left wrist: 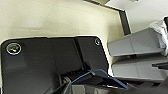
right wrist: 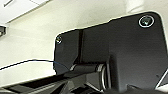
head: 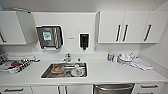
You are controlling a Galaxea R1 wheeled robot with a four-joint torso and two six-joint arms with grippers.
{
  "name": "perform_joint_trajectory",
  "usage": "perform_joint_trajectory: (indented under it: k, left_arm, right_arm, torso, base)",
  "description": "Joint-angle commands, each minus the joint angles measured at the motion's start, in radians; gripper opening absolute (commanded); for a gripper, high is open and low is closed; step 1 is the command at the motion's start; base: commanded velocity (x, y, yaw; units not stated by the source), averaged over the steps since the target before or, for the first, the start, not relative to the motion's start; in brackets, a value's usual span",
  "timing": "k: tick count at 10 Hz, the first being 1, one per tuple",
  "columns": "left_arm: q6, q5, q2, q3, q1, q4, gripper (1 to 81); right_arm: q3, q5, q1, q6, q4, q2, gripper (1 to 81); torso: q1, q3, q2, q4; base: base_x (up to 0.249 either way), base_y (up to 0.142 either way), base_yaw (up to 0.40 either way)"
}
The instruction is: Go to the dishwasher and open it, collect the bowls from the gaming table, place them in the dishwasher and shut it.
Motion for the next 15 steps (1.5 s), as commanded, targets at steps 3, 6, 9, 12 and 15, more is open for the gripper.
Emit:
perform_joint_trajectory:
  k: [3,6,9,12,15]
  left_arm:
    - [0.002,-0.043,-0.164,0.178,-0.05,0.009,81.1]
    - [0.002,-0.135,-0.222,0.205,-0.033,0.04,81.1]
    - [-0.001,-0.205,-0.336,0.29,-0.033,0.061,81.1]
    - [-0.004,-0.241,-0.465,0.426,-0.075,0.066,81.1]
    - [-0.013,-0.229,-0.537,0.54,-0.15,0.061,81.1]
  right_arm:
    - [0.282,-0.054,0.095,0.057,0.003,-0.202,81.1]
    - [0.367,-0.051,0.118,0.06,0.004,-0.274,81.1]
    - [0.477,-0.053,0.171,0.078,0.004,-0.356,81.1]
    - [0.522,-0.059,0.224,0.109,0.004,-0.397,81.1]
    - [0.568,-0.066,0.279,0.124,0.004,-0.445,81.1]
  torso:
    - [0.064,0.0,-0.1,0.0]
    - [0.096,-0.035,-0.151,0.0]
    - [0.158,-0.028,-0.249,0.0]
    - [0.226,-0.05,-0.355,0.0]
    - [0.291,-0.127,-0.458,0.0]
  base:
    - [0.0,0.0,0.0]
    - [0.0,0.0,0.0]
    - [0.0,0.0,0.0]
    - [0.0,0.0,0.0]
    - [0.0,0.0,0.0]
